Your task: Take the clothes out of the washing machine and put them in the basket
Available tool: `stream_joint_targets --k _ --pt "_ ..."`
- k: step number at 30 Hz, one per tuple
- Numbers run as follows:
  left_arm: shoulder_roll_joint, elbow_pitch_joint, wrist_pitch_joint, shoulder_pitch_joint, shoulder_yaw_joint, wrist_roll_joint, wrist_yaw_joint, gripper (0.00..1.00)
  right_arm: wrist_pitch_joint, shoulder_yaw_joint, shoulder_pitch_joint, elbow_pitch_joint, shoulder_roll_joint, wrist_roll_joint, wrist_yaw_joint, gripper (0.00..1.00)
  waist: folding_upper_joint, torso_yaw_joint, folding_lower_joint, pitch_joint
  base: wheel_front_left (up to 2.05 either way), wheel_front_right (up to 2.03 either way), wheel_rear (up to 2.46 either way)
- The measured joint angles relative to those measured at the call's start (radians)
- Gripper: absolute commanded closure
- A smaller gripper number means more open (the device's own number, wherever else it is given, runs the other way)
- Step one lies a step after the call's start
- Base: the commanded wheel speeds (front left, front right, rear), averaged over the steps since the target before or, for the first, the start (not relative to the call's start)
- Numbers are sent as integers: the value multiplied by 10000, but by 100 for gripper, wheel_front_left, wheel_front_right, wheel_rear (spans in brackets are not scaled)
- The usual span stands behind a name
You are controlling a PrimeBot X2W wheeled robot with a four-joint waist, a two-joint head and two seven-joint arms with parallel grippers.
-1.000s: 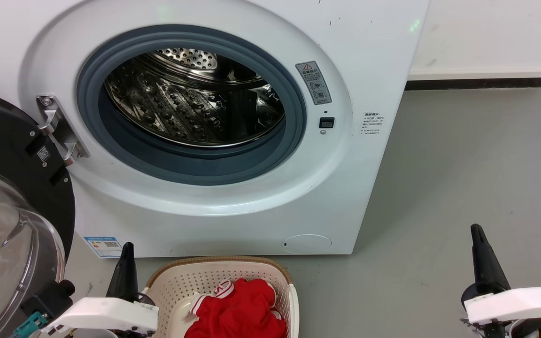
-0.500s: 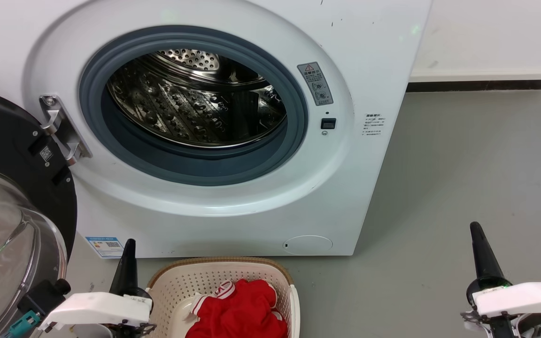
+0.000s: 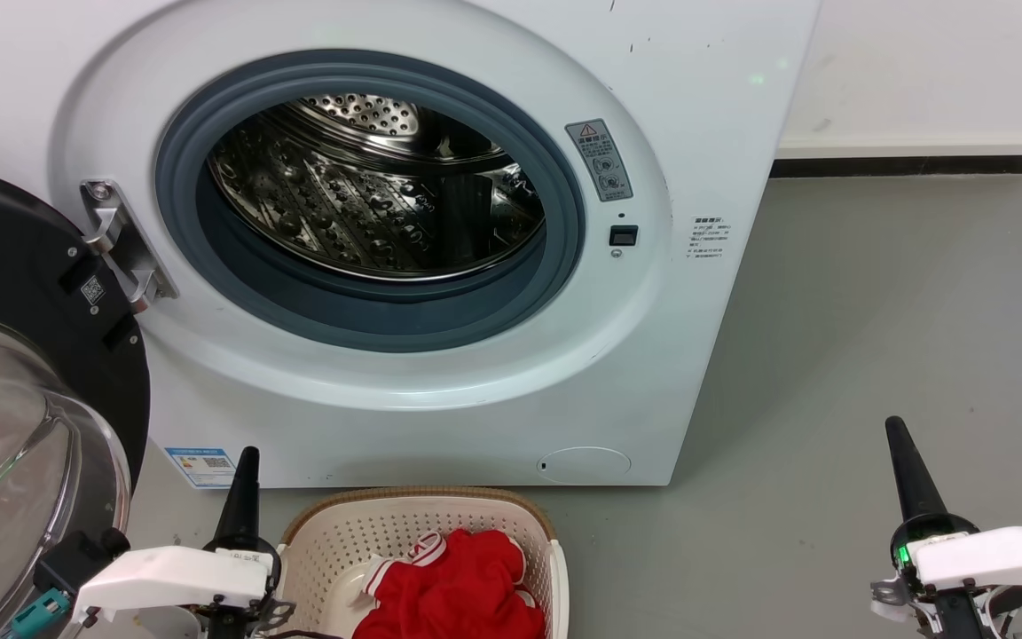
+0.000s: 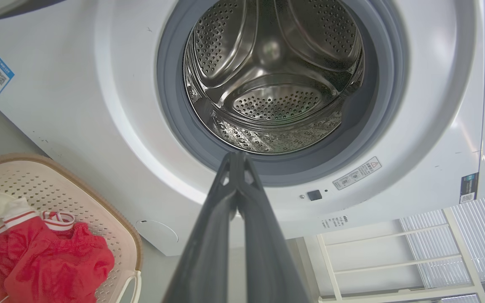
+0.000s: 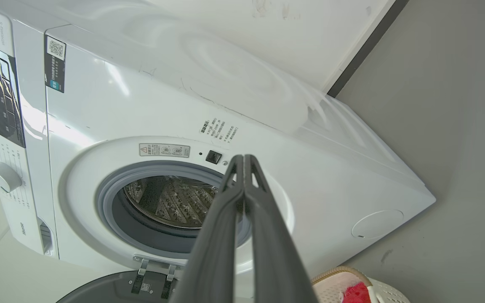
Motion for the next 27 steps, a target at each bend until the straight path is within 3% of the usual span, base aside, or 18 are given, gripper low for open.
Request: stream_joint_targets --k 27 --pt "2 272 616 -297 144 -2617 -176 100 667 -130 -277 290 -4 2508 -2 100 0 95 0 -74 0 0 0"
